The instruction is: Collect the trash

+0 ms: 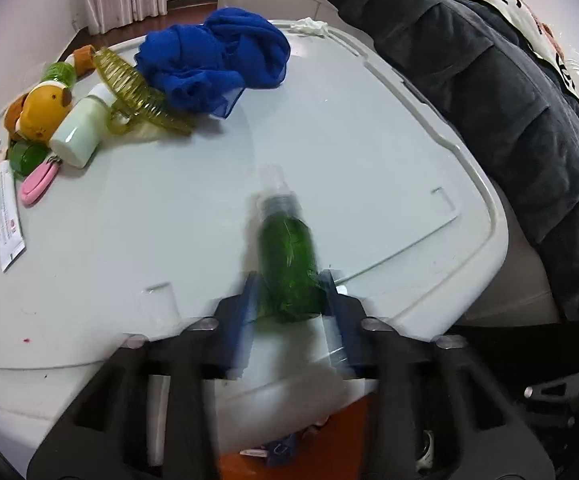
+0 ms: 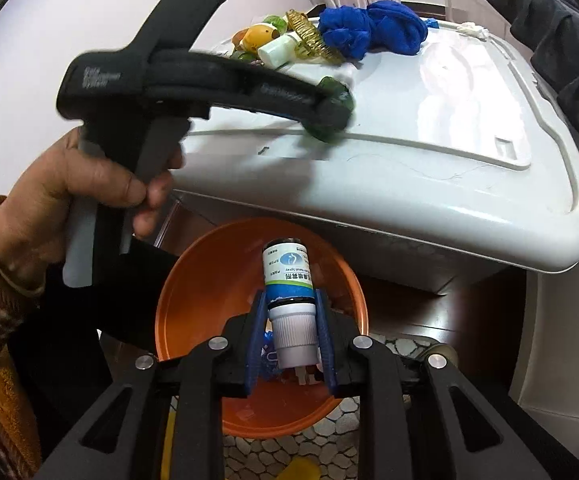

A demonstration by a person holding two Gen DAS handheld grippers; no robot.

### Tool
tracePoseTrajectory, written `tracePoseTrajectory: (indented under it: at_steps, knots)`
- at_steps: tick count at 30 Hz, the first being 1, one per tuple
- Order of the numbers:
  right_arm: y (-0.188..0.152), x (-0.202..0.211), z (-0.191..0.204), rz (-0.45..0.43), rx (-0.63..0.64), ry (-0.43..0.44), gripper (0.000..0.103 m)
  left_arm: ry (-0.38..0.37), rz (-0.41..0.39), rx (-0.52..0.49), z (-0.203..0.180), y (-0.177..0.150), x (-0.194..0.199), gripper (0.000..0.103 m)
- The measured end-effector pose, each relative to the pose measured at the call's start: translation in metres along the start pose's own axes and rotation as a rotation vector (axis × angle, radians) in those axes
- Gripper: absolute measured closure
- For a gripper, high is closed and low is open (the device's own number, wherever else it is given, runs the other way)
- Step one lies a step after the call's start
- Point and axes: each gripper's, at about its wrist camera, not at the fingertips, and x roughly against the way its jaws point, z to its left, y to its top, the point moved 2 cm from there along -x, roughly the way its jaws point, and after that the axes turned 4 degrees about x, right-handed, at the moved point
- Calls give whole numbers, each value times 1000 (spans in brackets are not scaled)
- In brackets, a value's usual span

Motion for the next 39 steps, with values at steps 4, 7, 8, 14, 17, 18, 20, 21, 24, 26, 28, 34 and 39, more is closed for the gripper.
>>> tracePoseTrajectory:
  at_steps: [4,7,8,14,17,18,20,21,24,26,28,34,39]
  knots:
    - [0,2,-3,-14,-12,5,79,17,-37,-38,6,-14,25,75]
    - [0,6,-1,-22,-8,13,79,16,-51,-52,11,-23,44,75]
    - [0,6,0,-22,-5,14,79,13,-54,-56,11,-28,52,75]
    - [-2,4,10,-10,30,23,79,8,-53,-78,11,-64,96,75]
    - [-3,2,17,0,47,34,79,9,-32,-95,10,-86,113,75]
    - [-3,1,19,4,52,38,79,11,-18,-99,10,-94,116,75]
    - [-3,-3,25,19,69,41,79,6,24,-97,11,-112,118,75]
    - [-3,-5,27,27,76,44,79,4,44,-92,11,-120,116,75]
    - [-5,-11,32,51,93,44,78,0,102,-102,14,-145,102,75]
    - [-6,-15,33,72,97,39,70,1,133,-78,16,-154,93,75]
    - [-8,-16,32,77,95,16,41,-2,163,-61,17,-160,85,57]
    - [0,-7,24,24,61,-14,23,17,115,-34,18,-153,92,31]
    - [32,36,7,-141,9,-37,19,-36,-17,6,33,-119,114,31]
